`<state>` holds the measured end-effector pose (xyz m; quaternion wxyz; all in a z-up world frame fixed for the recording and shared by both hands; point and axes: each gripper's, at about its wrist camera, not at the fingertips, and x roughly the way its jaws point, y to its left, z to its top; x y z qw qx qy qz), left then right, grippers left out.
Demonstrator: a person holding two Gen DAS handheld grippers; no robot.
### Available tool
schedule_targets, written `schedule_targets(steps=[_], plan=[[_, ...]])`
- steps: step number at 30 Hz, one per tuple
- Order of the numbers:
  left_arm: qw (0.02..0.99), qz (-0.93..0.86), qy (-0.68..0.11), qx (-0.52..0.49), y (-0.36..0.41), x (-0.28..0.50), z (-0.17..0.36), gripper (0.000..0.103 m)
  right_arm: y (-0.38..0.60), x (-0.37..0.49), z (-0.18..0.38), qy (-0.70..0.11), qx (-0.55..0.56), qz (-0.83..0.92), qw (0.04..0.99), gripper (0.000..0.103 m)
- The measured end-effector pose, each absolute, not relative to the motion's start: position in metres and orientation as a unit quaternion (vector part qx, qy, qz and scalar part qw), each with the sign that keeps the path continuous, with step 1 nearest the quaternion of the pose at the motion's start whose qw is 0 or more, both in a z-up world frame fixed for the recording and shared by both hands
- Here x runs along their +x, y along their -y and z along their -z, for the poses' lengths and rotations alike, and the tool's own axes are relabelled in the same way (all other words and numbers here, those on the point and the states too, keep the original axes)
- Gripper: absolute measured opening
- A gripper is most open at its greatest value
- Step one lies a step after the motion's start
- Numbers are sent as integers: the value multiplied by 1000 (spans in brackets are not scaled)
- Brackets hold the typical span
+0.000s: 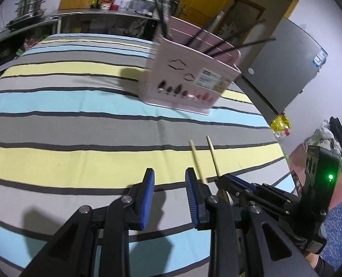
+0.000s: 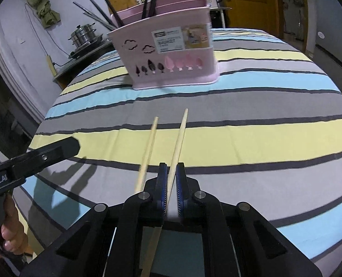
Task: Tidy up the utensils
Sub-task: 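Close the left tool on a wooden chopstick while the right tool grasps the other wooden chopstick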
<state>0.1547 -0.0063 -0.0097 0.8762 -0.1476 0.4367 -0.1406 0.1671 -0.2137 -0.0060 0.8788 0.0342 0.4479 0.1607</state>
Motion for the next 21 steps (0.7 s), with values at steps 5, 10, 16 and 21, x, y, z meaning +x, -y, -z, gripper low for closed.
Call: schedule_targets(steps=[5,10,16,21], plan=[[866,156,-454,-140,33,170,20,29,239,161,4,-448,39,-141,882,8],[859,160,-470,-124,58,184,32,29,261,156,2,-448,55,-131,883,8],[872,144,-462,-70,74,188,32,15,264,164,-3,-442,59,-127,886,8],[872,141,-467,-48,68,189,32,9,262,177,-3,-442,58,-127,886,10]])
